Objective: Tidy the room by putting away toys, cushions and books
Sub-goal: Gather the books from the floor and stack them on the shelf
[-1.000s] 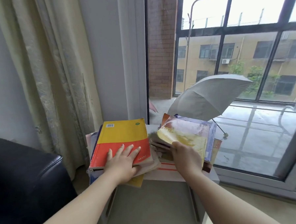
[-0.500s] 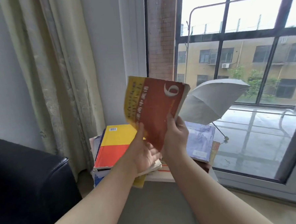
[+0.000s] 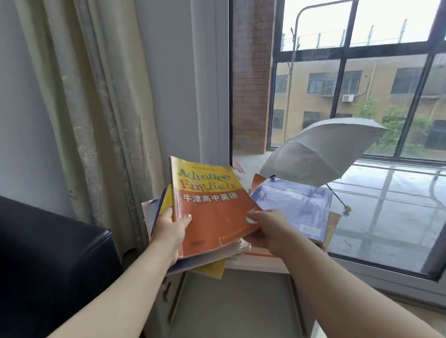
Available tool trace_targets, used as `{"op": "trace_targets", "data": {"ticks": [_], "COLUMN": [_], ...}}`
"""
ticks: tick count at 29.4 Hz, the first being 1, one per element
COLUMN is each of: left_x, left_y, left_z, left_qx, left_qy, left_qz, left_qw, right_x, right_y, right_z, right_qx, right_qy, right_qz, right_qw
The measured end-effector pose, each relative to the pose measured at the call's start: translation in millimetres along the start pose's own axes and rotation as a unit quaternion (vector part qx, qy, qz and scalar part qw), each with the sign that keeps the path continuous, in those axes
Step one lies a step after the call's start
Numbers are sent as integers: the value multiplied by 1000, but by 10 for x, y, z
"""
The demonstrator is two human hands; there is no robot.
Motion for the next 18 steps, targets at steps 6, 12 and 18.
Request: {"op": "trace_targets", "data": {"ticks": [6, 12, 18], "left_x": [203, 615, 688], "left_y": [15, -100, -179], "left_z": [-136, -131, -137], "left_qx": [33, 140, 142], "left_qy": [-24, -69, -75], "left_qz": [-223, -571, -685], "left_qw": [974, 806, 711], "right_x": [-301, -706, -801], "right_y": [19, 177, 278], "right_z": [-195, -327, -519], "right_qx": [-67, -46, 35], "right_qy": [76, 166, 157], "right_qz": [39, -47, 13], "right_qw": [994, 984, 987]}}
Point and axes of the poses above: each hand's wrist, its own z-axis away from the middle knuckle, its own x-axis out of the palm, y = z × x, the point moved 10 cm from there along -z, towards the middle knuckle, and after that the axes turned 13 degrees about -x, right-handed, at the moved point
